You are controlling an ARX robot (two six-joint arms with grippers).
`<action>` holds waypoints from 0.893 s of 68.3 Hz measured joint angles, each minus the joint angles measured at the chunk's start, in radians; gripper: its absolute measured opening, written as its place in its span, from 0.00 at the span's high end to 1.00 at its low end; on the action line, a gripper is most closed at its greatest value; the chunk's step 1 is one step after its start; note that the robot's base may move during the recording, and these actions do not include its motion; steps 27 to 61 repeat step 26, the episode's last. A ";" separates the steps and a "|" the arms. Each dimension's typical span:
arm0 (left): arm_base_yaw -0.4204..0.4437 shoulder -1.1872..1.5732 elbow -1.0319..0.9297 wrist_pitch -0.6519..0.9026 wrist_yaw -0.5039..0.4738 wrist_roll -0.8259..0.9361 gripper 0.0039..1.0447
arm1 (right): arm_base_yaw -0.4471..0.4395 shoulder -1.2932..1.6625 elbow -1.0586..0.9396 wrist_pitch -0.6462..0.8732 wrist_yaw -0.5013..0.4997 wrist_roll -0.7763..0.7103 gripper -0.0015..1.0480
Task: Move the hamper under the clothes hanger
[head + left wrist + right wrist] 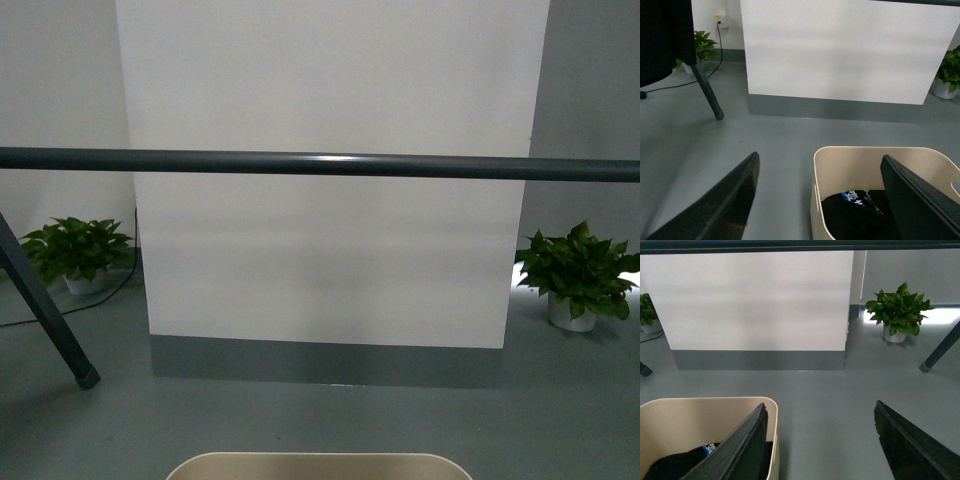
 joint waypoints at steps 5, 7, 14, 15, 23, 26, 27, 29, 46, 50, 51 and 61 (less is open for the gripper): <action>0.000 0.000 0.000 0.000 0.000 0.000 0.06 | 0.000 0.000 0.000 0.000 0.000 0.000 0.11; 0.000 0.000 0.000 0.000 0.000 0.001 0.05 | 0.000 0.000 0.000 0.000 0.000 0.001 0.06; 0.000 0.000 0.000 0.000 0.000 0.001 0.06 | 0.000 0.000 0.000 0.000 0.000 0.000 0.08; 0.000 0.000 0.000 0.000 0.000 0.001 0.06 | 0.000 0.000 0.000 0.000 0.000 0.000 0.08; 0.000 0.000 0.000 0.000 0.000 0.001 0.06 | 0.000 0.000 0.000 0.000 0.000 0.000 0.08; 0.000 0.000 0.000 0.000 0.000 0.001 0.06 | 0.000 0.000 0.000 0.000 0.000 0.000 0.08; 0.000 0.000 0.000 0.000 0.000 0.001 0.06 | 0.000 0.000 0.000 0.000 0.000 0.000 0.08; 0.000 0.000 0.000 0.000 0.000 0.001 0.06 | 0.000 0.000 0.000 0.000 0.000 0.000 0.08; 0.000 0.000 0.000 0.000 0.000 0.001 0.06 | 0.000 0.000 0.000 0.000 0.000 0.000 0.08; 0.000 0.000 0.000 0.000 0.000 0.001 0.06 | 0.000 0.000 0.000 0.000 0.000 0.000 0.08; 0.000 0.000 0.000 0.000 0.000 0.001 0.06 | 0.000 0.000 0.000 0.000 0.000 0.000 0.08; 0.000 0.000 0.000 0.000 0.000 0.001 0.06 | 0.000 0.000 0.000 0.000 0.000 0.000 0.08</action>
